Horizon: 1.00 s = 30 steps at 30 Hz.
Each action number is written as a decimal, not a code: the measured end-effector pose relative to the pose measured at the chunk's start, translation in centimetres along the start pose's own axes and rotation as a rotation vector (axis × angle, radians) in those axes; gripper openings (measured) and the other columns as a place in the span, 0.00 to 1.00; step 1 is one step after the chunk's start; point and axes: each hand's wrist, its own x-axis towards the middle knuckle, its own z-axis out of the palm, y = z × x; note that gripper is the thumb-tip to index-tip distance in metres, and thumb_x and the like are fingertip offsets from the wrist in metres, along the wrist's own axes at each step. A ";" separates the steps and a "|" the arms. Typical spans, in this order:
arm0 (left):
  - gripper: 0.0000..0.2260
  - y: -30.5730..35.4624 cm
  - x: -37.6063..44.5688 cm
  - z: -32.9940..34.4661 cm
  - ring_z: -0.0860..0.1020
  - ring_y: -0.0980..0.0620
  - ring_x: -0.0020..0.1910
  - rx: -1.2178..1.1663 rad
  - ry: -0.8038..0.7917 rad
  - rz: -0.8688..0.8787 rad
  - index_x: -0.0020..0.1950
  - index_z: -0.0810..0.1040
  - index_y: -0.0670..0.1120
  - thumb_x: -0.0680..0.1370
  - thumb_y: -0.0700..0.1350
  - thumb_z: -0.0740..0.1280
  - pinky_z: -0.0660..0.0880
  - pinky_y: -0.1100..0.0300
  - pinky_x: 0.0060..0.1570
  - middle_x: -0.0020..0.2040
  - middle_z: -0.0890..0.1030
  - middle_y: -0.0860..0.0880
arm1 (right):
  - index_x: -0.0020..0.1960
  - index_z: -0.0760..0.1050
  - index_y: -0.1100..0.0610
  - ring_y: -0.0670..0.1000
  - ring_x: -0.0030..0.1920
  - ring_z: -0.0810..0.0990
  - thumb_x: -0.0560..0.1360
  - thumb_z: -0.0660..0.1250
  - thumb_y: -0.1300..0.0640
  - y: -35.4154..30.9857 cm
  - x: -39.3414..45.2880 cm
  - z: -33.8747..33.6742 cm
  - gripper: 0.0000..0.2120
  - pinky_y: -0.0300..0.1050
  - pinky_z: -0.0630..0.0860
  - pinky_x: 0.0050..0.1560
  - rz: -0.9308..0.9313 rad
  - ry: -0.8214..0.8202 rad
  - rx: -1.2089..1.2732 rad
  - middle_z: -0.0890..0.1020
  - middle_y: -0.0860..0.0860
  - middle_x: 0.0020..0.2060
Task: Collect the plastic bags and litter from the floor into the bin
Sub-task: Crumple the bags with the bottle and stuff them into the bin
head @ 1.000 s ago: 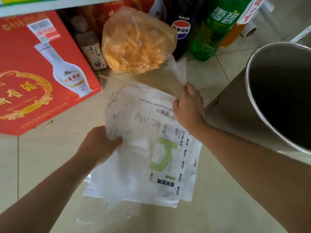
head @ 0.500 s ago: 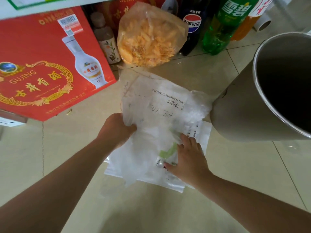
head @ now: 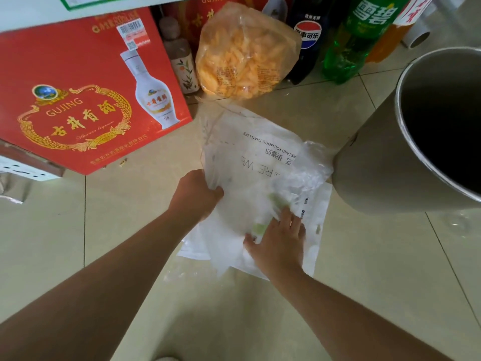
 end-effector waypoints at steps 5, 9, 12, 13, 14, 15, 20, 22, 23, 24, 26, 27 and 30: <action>0.09 0.1 -0.7 0.0 0.78 0.49 0.34 0.029 0.028 0.013 0.50 0.78 0.41 0.74 0.45 0.68 0.69 0.63 0.27 0.41 0.80 0.45 | 0.57 0.80 0.60 0.59 0.58 0.74 0.77 0.62 0.56 0.7 1.2 -0.6 0.13 0.50 0.72 0.58 0.061 0.126 0.133 0.75 0.56 0.62; 0.08 0.7 -1.9 -0.1 0.74 0.56 0.32 0.025 0.030 0.014 0.50 0.77 0.42 0.75 0.44 0.67 0.68 0.65 0.27 0.36 0.76 0.52 | 0.62 0.77 0.59 0.59 0.64 0.73 0.80 0.57 0.59 2.2 1.2 -2.9 0.15 0.49 0.69 0.65 0.025 0.087 0.332 0.76 0.58 0.64; 0.09 1.9 -3.8 -0.1 0.75 0.55 0.33 -0.011 0.003 -0.012 0.52 0.77 0.42 0.75 0.44 0.66 0.68 0.65 0.28 0.37 0.76 0.51 | 0.54 0.79 0.59 0.58 0.54 0.77 0.79 0.57 0.59 1.6 0.0 -5.3 0.13 0.49 0.74 0.55 -0.066 0.103 0.456 0.80 0.58 0.53; 0.10 2.5 -4.7 -0.1 0.76 0.53 0.35 -0.044 -0.012 -0.022 0.53 0.77 0.41 0.75 0.44 0.66 0.70 0.65 0.29 0.39 0.78 0.49 | 0.50 0.79 0.60 0.57 0.49 0.78 0.79 0.57 0.59 1.1 -0.7 -6.4 0.12 0.47 0.74 0.50 -0.076 0.097 0.536 0.80 0.58 0.49; 0.11 3.3 -5.6 -0.3 0.78 0.50 0.38 -0.085 -0.029 -0.030 0.54 0.78 0.41 0.75 0.45 0.66 0.74 0.62 0.33 0.43 0.80 0.47 | 0.46 0.77 0.60 0.55 0.46 0.77 0.80 0.57 0.60 0.6 -1.5 -7.7 0.11 0.46 0.73 0.46 -0.074 0.083 0.635 0.79 0.57 0.46; 0.13 4.3 -6.7 -0.7 0.80 0.46 0.42 -0.131 -0.044 -0.040 0.55 0.79 0.41 0.75 0.46 0.66 0.78 0.58 0.39 0.46 0.81 0.46 | 0.44 0.75 0.59 0.53 0.44 0.76 0.81 0.57 0.59 0.0 -2.4 -9.2 0.11 0.45 0.72 0.44 -0.066 0.061 0.735 0.78 0.57 0.44; 0.11 9.4 -12.6 -3.0 0.80 0.43 0.45 -0.344 -0.056 -0.081 0.47 0.81 0.44 0.75 0.50 0.65 0.76 0.54 0.45 0.46 0.83 0.43 | 0.38 0.74 0.56 0.51 0.36 0.75 0.79 0.56 0.60 -1.6 -7.2 -15.8 0.13 0.44 0.73 0.37 -0.080 0.002 0.936 0.77 0.51 0.35; 0.18 11.1 -15.2 -4.1 0.80 0.44 0.45 -0.452 -0.073 -0.117 0.46 0.82 0.44 0.71 0.58 0.65 0.76 0.55 0.49 0.49 0.84 0.42 | 0.34 0.72 0.54 0.51 0.33 0.75 0.77 0.57 0.60 -1.3 -9.3 -17.8 0.14 0.43 0.71 0.33 -0.124 0.011 0.927 0.76 0.51 0.32; 0.25 11.7 -16.4 -4.6 0.81 0.43 0.46 -0.505 -0.083 -0.136 0.48 0.83 0.44 0.67 0.63 0.64 0.76 0.55 0.53 0.51 0.84 0.41 | 0.36 0.75 0.55 0.54 0.35 0.78 0.76 0.56 0.58 -1.2 -10.2 -18.6 0.13 0.45 0.74 0.34 -0.146 0.021 0.898 0.79 0.53 0.34; 0.33 12.2 -17.4 -4.9 0.82 0.41 0.49 -0.551 -0.105 -0.156 0.49 0.84 0.43 0.64 0.70 0.64 0.76 0.52 0.58 0.52 0.84 0.39 | 0.38 0.76 0.56 0.57 0.38 0.80 0.74 0.55 0.55 -1.1 -11.1 -19.3 0.13 0.48 0.77 0.36 -0.167 0.029 0.852 0.81 0.55 0.37; 0.42 13.0 -18.9 -5.1 0.82 0.37 0.53 -0.618 -0.157 -0.172 0.46 0.85 0.44 0.56 0.80 0.64 0.75 0.46 0.62 0.53 0.84 0.37 | 0.43 0.77 0.58 0.59 0.43 0.81 0.72 0.51 0.51 -0.8 -12.9 -20.5 0.18 0.52 0.80 0.41 -0.223 0.048 0.727 0.81 0.56 0.43; 0.43 13.5 -19.9 -5.2 0.82 0.38 0.53 -0.626 -0.164 -0.154 0.46 0.86 0.44 0.53 0.80 0.65 0.75 0.46 0.62 0.52 0.85 0.38 | 0.47 0.78 0.57 0.58 0.44 0.81 0.71 0.50 0.51 -0.7 -13.7 -20.9 0.20 0.53 0.81 0.43 -0.254 0.060 0.672 0.81 0.54 0.45; 0.36 14.6 -22.4 -5.3 0.84 0.45 0.47 -0.537 -0.113 -0.129 0.48 0.84 0.43 0.57 0.72 0.73 0.78 0.50 0.56 0.46 0.86 0.44 | 0.63 0.76 0.56 0.54 0.47 0.81 0.74 0.53 0.54 0.3 -15.8 -21.6 0.22 0.53 0.82 0.46 -0.317 0.070 0.600 0.81 0.53 0.50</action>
